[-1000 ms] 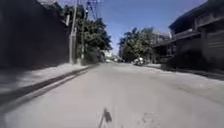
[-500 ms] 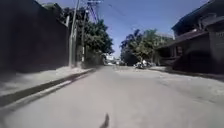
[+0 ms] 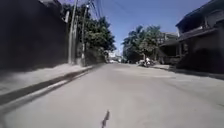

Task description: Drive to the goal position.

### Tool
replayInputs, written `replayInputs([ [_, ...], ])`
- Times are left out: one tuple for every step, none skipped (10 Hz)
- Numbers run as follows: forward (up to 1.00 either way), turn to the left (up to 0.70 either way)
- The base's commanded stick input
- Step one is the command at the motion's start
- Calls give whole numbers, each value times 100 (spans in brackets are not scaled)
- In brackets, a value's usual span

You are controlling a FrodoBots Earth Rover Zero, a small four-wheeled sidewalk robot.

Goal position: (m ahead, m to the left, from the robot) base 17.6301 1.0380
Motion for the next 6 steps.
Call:
replayInputs([
  [100,0],
  [100,0],
  [100,0],
  [100,0],
  [100,0],
  [100,0],
])
